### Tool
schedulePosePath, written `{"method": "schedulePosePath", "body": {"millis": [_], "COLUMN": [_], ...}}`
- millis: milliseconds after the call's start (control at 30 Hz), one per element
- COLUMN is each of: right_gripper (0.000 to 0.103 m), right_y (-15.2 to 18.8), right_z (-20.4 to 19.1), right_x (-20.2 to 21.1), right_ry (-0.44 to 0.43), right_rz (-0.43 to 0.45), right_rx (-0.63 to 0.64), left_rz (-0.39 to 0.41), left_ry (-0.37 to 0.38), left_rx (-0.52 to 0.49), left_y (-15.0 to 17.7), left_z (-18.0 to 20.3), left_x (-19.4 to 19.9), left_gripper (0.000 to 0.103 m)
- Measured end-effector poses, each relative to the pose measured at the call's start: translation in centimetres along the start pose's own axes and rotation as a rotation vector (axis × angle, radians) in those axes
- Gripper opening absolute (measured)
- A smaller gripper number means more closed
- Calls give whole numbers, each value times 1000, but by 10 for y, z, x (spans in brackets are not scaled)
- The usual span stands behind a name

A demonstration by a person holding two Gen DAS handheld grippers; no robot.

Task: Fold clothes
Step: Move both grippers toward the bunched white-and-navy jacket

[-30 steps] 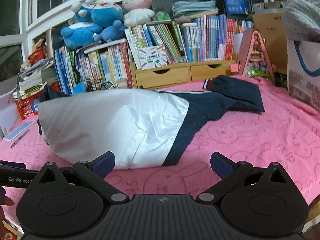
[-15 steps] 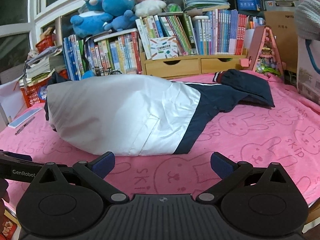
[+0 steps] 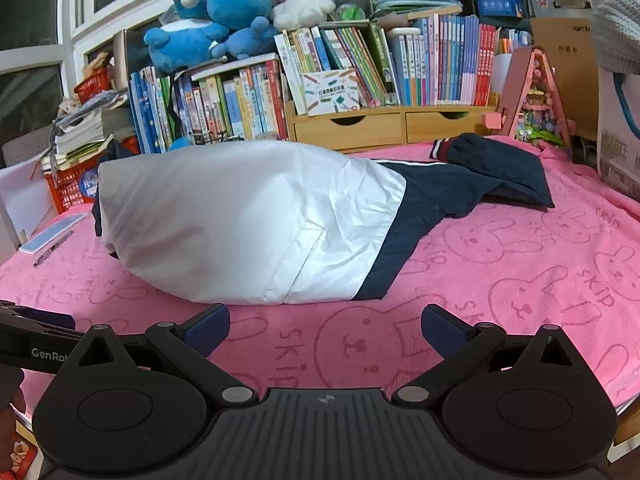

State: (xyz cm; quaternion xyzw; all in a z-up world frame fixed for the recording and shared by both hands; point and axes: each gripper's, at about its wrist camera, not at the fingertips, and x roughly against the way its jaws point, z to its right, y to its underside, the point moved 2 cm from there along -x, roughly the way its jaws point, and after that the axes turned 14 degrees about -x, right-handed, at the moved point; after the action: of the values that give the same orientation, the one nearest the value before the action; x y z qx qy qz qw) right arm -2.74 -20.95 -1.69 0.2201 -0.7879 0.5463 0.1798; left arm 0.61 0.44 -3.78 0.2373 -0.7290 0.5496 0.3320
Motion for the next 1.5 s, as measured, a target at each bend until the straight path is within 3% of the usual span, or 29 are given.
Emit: {"method": "schedulePosePath", "body": {"millis": [1500], "right_gripper": [103], "right_y": [10], "right_z": [0], "right_x": [-10], "right_ry": [6], "right_rz": [-29], "right_rx": [2], "left_rz": [-21], "left_ry": [29], "left_rx": [5], "left_y": [3], "left_z": [4], "left_x": [-4], "left_gripper": [103]}}
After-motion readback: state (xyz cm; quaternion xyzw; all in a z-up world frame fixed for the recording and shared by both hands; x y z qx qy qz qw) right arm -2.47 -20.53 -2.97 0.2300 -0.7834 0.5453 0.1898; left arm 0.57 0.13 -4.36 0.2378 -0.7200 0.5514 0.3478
